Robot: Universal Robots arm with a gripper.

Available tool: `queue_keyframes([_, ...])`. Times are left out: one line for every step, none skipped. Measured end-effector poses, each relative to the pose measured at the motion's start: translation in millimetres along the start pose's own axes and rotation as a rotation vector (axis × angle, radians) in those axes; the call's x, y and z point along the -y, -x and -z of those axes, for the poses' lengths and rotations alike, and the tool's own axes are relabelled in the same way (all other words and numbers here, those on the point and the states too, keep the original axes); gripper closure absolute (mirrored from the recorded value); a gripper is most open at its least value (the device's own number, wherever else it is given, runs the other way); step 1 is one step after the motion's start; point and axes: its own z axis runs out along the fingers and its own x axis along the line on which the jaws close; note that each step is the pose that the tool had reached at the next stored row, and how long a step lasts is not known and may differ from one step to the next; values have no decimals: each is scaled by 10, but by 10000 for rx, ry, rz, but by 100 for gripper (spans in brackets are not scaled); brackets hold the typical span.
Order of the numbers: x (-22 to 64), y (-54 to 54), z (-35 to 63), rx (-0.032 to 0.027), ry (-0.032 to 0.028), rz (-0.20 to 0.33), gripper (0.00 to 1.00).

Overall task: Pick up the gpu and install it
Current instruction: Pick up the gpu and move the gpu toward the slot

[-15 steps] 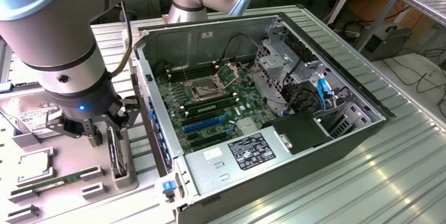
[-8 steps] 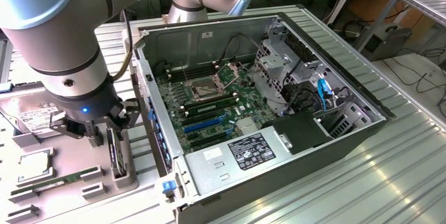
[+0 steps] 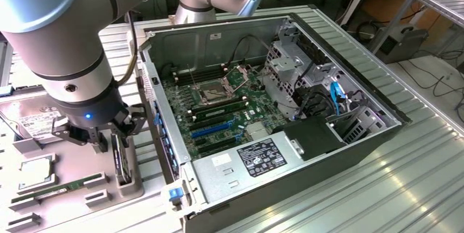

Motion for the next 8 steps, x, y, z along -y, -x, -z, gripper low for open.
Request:
queue_keyframes([4, 0, -1, 0, -1, -8, 58])
queue_keyframes([5, 0, -3, 1, 0, -18, 58])
queue_keyframes([9, 1, -6, 1, 0, -18, 58])
queue_keyframes([12, 1, -8, 1, -1, -18, 58])
queue_keyframes([13, 0, -10, 1, -1, -20, 59])
queue_keyframes([14, 0, -11, 0, -2, -20, 59])
queue_keyframes([14, 0, -11, 0, -3, -20, 67])
queue_keyframes([14, 1, -11, 0, -3, -19, 67])
